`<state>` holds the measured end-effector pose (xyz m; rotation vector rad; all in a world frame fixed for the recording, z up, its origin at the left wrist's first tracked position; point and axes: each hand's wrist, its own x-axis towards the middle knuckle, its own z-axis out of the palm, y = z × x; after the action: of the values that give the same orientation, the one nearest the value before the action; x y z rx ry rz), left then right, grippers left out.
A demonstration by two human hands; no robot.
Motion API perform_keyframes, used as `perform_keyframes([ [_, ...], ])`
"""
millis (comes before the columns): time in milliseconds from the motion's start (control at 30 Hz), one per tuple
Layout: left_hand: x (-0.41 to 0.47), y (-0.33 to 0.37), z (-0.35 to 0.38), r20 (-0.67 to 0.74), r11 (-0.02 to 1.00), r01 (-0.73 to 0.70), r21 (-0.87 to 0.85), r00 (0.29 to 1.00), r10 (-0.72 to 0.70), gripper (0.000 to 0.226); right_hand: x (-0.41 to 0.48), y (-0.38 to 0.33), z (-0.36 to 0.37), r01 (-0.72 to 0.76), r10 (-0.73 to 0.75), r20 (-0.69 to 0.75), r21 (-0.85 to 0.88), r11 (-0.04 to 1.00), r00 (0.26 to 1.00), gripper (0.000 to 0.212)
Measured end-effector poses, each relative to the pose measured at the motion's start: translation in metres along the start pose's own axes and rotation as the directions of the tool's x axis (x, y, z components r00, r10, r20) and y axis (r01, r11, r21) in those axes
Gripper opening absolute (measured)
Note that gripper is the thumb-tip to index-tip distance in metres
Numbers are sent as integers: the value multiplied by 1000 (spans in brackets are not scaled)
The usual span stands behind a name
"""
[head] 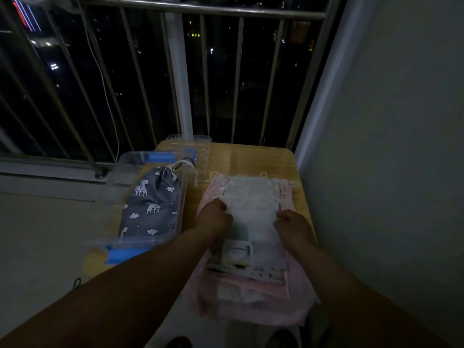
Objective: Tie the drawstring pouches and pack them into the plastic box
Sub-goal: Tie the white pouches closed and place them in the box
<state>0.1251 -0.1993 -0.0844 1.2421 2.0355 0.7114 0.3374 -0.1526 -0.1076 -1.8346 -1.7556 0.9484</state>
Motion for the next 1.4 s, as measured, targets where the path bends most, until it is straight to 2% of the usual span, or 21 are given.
perform_keyframes([
  [133, 0, -5, 4, -46, 988, 37, -147, 998, -44, 18, -1, -2, 4, -18, 18, -1, 95, 995, 1000, 33],
  [233, -3, -8, 4, -84, 969, 17, -247, 996, -39, 22, -6, -2, 4, 35, -24, -83, 143, 989, 996, 23],
  [300, -12, -6, 0, -77, 945, 14, -326, 996, -42, 20, -8, -3, 1, 42, -26, -71, 226, 973, 997, 28],
  [367, -18, -6, -4, -46, 905, 37, -424, 997, -62, 9, -12, -6, -4, 10, -17, 14, 385, 923, 1000, 36],
  [400, -23, -5, -8, -28, 881, 47, -471, 997, -68, 14, -15, -10, -7, 2, -25, 48, 440, 898, 999, 37],
  [467, -33, 0, -14, 47, 810, 99, -578, 995, -88, 23, -22, -18, -12, 37, -77, 65, 473, 880, 995, 28],
  [533, -43, 5, -20, 109, 754, 139, -642, 990, -89, 16, -33, -30, -15, 49, -93, 57, 524, 851, 994, 20],
  [600, -55, 10, -26, 133, 725, 150, -672, 988, -81, 11, -41, -39, -17, 43, -80, 40, 566, 823, 996, 18],
  [733, -77, 19, -40, 162, 668, 138, -731, 986, -26, 19, -56, -51, -21, 33, -94, 63, 631, 775, 994, 18],
  [867, -92, 21, -44, 61, 693, 65, -718, 998, -30, 30, -71, -57, -26, 18, -105, 82, 700, 714, 991, 25],
  [933, -97, 19, -46, 19, 754, 45, -656, 999, -43, 46, -77, -58, -25, 7, -94, 79, 724, 689, 992, 30],
  [967, -101, 19, -48, 21, 774, 49, -631, 999, -47, 46, -81, -59, -24, 8, -92, 75, 731, 683, 993, 32],
  [1067, -112, 17, -56, 93, 763, 103, -638, 994, -57, 42, -97, -63, -23, 6, -95, 78, 743, 670, 992, 31],
  [1200, -119, 15, -67, 237, 691, 178, -701, 971, -9, 34, -115, -64, -25, 27, -149, 107, 719, 695, 983, 29],
  [1333, -120, 18, -69, 126, 680, 65, -731, 991, 42, 26, -125, -68, -30, 18, -174, 157, 689, 724, 972, 21],
  [1400, -123, 18, -65, 116, 672, 37, -740, 991, 73, 24, -128, -72, -35, -3, -171, 167, 724, 690, 971, 26],
])
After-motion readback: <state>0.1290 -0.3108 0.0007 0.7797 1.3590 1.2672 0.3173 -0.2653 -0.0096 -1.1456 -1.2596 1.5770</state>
